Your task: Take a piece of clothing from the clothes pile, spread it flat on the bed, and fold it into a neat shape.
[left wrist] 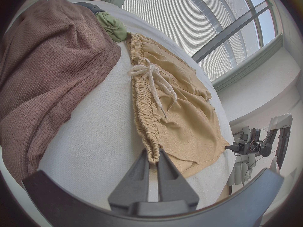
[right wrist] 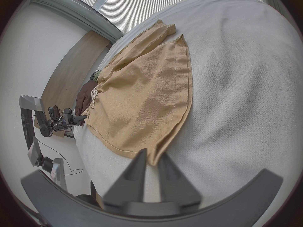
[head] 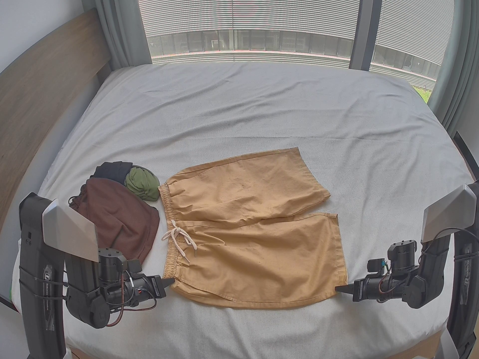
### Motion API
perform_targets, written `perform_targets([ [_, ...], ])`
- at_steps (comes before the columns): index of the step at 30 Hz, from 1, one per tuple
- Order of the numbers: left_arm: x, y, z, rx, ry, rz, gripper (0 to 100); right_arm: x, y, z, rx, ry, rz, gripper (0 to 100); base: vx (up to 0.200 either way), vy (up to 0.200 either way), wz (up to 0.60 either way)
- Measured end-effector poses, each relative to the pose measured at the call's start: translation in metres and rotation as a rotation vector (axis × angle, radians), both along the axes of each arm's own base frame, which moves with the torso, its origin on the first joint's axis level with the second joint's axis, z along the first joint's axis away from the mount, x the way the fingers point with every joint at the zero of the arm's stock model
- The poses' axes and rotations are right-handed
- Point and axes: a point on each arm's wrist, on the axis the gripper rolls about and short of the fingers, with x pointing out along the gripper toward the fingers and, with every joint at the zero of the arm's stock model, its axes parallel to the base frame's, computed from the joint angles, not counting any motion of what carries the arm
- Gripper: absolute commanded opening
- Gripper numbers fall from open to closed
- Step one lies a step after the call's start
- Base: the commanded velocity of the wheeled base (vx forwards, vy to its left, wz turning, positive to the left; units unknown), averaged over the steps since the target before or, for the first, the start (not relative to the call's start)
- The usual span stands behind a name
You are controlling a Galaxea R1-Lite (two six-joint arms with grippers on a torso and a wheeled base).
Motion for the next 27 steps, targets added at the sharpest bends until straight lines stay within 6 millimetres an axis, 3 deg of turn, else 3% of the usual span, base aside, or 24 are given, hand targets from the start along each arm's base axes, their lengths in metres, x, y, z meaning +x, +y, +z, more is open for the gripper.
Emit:
perform_targets([
  [16, -0.003, 0.001, -0.001, -0.002, 0.014, -0.004, 0, -0.003, -0.001, 0.0, -0.001, 0.012, -0.003, 0, 0.0, 0.0, 0.0],
  [27, -0.04, 0.006, 0.013, 0.007, 0.093, -0.062, 0, -0.027, -0.004, 0.012, -0.014, 0.039, 0.002, 0, 0.0, 0.0, 0.0],
])
